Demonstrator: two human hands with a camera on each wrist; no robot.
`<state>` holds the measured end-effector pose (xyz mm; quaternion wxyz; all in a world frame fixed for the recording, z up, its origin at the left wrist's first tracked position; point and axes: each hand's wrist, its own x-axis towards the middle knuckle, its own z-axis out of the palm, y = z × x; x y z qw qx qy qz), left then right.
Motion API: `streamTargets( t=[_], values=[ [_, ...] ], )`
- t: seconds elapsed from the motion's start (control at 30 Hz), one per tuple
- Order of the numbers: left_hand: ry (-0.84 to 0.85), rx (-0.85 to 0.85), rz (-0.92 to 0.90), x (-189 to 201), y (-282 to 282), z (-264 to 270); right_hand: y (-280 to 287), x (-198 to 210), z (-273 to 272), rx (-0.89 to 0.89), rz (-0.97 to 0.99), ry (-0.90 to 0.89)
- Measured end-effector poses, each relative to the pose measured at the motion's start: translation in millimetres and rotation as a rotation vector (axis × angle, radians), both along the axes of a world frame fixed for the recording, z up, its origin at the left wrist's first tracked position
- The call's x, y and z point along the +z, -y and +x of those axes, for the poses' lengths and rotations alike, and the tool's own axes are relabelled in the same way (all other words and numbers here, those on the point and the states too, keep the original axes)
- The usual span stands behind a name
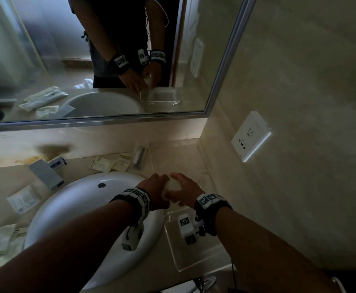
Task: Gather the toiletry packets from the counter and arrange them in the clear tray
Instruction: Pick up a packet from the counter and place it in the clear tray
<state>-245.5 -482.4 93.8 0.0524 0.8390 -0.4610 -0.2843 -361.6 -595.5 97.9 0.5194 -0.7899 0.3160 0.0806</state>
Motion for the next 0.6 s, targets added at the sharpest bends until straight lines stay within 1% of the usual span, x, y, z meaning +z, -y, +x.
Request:
streamTargets(
  t=[0.1,0.2,0.37,0.47,0.53,0.6],
  values=[
    [-0.010,0.020,0.014,-2,1,-2,4,-1,-3,0.061,-0.056,-0.023],
    [-0.010,0.002,0.047,-2,4,-8,9,-4,-4,0.074,-0.076,-0.073],
    [-0.013,-0.042,0.099,-5,13,-19,16,-19,-14,0.011,-0.009,-0.095],
    [-0.024,-0.046,0.101,-15,14,-25,18,-30,-25,-0.020,0.018,-0.105],
    [-0.055,-0.075,0.114,-22,12,-29,21,-38,-34,-0.037,0.030,-0.144],
    [-0.078,-0.102,0.131,-27,7,-32,26,-46,-45,-0.017,0.021,-0.200]
  ],
)
